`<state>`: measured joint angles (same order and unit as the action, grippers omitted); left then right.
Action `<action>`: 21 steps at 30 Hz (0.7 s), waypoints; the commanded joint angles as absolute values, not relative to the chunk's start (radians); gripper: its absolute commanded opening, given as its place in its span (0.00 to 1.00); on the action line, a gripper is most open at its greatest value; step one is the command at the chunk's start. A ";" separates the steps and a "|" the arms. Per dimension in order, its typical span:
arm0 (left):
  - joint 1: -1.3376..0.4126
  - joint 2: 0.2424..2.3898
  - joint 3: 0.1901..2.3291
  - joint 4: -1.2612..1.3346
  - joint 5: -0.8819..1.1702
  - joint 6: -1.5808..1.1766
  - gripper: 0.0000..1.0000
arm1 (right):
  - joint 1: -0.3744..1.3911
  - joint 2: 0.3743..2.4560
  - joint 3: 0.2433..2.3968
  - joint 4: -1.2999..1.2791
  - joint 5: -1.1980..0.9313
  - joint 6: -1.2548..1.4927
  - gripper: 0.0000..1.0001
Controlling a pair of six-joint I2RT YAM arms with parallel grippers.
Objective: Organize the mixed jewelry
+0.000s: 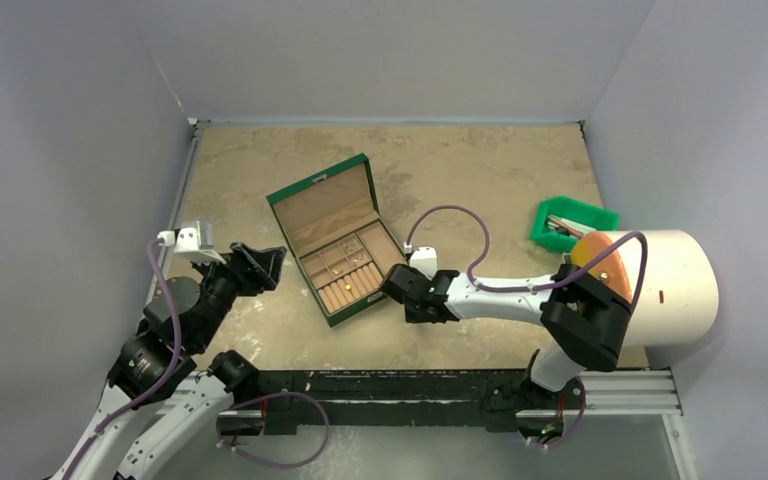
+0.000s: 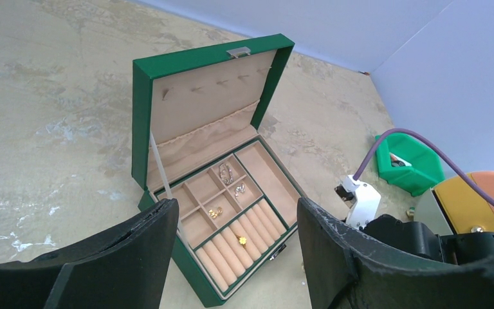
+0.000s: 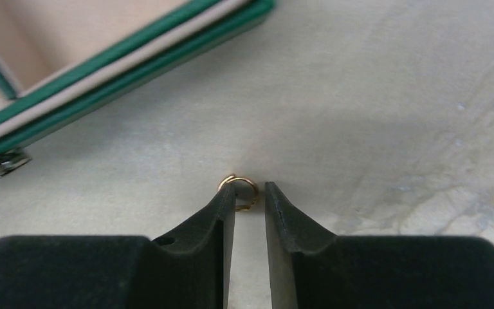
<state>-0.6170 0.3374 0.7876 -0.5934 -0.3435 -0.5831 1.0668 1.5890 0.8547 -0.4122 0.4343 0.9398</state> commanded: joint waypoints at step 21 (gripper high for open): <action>-0.611 0.345 0.788 -0.554 -0.337 -0.575 0.67 | 1.130 1.644 0.887 -0.501 0.422 0.991 0.18</action>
